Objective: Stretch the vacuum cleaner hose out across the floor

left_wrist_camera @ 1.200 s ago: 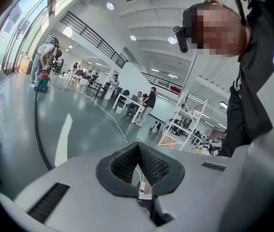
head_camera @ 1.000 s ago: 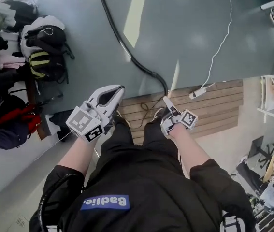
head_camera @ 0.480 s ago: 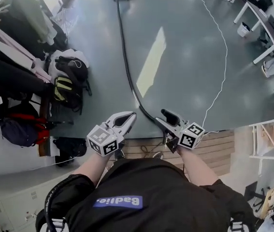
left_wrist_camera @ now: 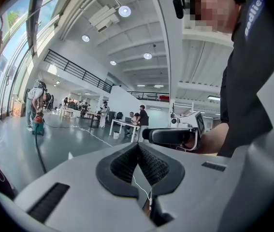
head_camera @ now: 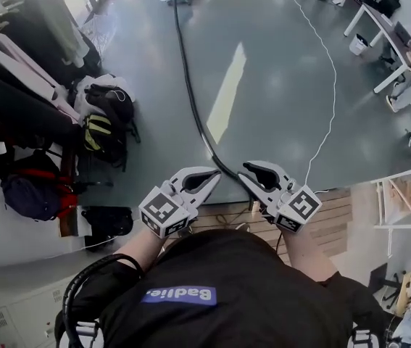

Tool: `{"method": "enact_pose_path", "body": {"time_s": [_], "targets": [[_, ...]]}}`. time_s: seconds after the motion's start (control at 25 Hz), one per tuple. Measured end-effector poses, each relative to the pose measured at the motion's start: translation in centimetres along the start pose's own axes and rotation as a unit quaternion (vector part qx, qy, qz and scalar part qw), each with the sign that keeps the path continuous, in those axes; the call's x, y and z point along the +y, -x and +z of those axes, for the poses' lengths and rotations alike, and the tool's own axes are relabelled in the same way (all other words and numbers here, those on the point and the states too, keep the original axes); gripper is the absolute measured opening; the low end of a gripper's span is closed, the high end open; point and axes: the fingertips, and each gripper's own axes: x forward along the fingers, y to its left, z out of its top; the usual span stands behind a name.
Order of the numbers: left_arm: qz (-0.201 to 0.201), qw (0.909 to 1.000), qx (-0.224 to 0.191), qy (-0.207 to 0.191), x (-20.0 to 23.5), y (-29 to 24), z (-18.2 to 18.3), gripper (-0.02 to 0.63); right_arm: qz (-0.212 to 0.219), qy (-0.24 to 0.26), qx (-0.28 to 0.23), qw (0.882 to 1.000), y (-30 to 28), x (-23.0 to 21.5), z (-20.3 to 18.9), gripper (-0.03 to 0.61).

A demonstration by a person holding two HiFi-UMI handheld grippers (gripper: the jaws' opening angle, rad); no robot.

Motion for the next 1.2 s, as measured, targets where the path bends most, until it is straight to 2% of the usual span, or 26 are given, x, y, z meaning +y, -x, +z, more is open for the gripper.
{"method": "enact_pose_path", "body": {"time_s": [0.16,0.32,0.48,0.88,1.2], "targets": [[-0.005,0.9999,-0.011,-0.011,-1.2,1.1,0.8,0.009,0.010,0.045,0.012,0.999,-0.1,2.1,0.3,0.060],[0.002,0.9997,-0.017,-0.016,-1.6,2.2,1.7,0.009,0.024,0.054,-0.004,0.998,-0.3,3.8,0.9,0.006],[0.015,0.9995,-0.022,-0.014,-1.6,2.9,2.1,0.009,0.041,0.055,-0.008,0.998,-0.9,4.7,1.3,0.006],[0.032,0.9991,-0.020,-0.020,-1.1,3.1,1.5,0.009,0.053,0.055,0.003,0.997,-1.1,4.6,0.7,0.006],[0.042,0.9990,-0.010,-0.008,-1.2,2.9,0.2,0.009,0.051,0.040,0.016,0.998,-0.5,4.6,-0.1,0.005]]}}
